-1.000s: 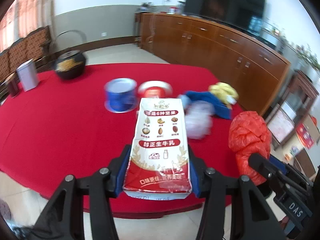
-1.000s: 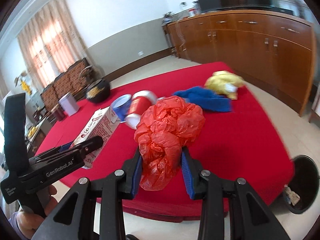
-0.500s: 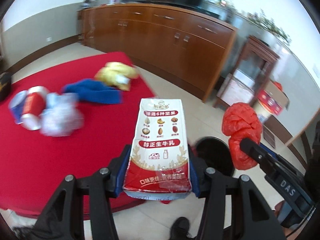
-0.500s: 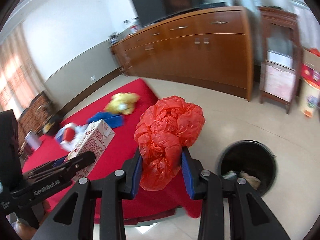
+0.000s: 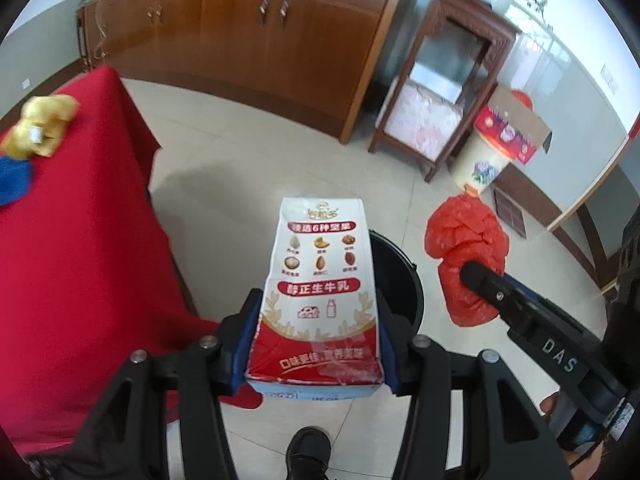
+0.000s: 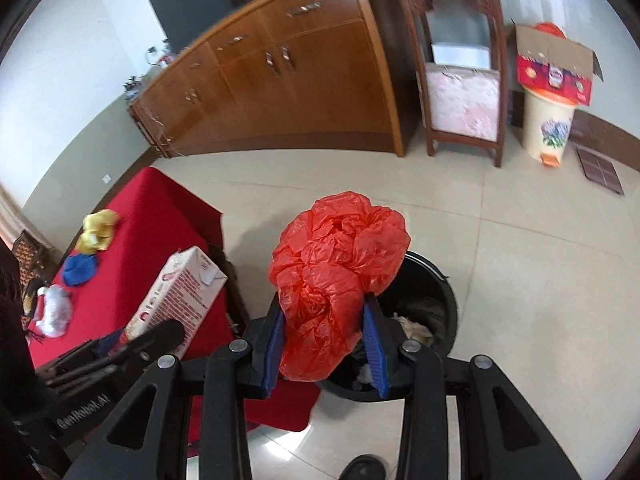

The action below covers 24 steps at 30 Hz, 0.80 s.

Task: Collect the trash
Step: 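Open both tools to drop the carton and red bag into the bin, then move both tools back over the table toward the red cup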

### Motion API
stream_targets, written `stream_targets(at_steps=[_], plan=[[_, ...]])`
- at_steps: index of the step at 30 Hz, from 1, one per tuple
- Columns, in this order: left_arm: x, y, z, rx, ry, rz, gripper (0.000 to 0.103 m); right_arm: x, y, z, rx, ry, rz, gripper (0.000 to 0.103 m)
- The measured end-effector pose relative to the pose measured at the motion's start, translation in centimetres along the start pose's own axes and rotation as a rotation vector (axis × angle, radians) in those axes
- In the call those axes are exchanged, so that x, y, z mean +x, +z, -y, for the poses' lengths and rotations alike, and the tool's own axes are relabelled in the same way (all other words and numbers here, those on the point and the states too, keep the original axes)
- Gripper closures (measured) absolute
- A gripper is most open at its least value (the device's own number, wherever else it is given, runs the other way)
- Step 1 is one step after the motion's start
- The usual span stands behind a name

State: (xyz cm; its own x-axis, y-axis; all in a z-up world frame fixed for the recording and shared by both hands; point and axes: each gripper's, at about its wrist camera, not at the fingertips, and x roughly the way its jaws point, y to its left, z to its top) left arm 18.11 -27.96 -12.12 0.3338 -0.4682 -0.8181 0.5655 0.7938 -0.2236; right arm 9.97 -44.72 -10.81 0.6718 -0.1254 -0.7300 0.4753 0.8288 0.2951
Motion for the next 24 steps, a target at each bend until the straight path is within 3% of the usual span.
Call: stream_targets(at_steps=[13, 14, 17, 18, 24], plan=[[7.7, 0.5, 2.2, -0.017, -0.004, -0.15, 0.049, 8.6, 2.2, 4.7, 0.027, -0.08, -0.175, 0.062], [8.0, 0.5, 2.2, -0.017, -0.009, -0.158, 0.049, 9.2, 2.5, 5.0, 0.024, -0.098, -0.182, 0.059], [8.3, 0.7, 2.3, -0.013, -0.016, -0.168, 0.044, 9.5, 2.8, 5.4, 0.033, -0.114, -0.176, 0.036], [8.3, 0.7, 2.3, -0.012, -0.012, -0.166, 0.043, 9.5, 3.0, 5.6, 0.045, -0.116, -0.17, 0.032], [6.0, 1.4, 1.8, -0.015, 0.006, -0.111, 0.043, 7.9, 3.5, 6.0, 0.093, -0.114, -0.11, 0.032]])
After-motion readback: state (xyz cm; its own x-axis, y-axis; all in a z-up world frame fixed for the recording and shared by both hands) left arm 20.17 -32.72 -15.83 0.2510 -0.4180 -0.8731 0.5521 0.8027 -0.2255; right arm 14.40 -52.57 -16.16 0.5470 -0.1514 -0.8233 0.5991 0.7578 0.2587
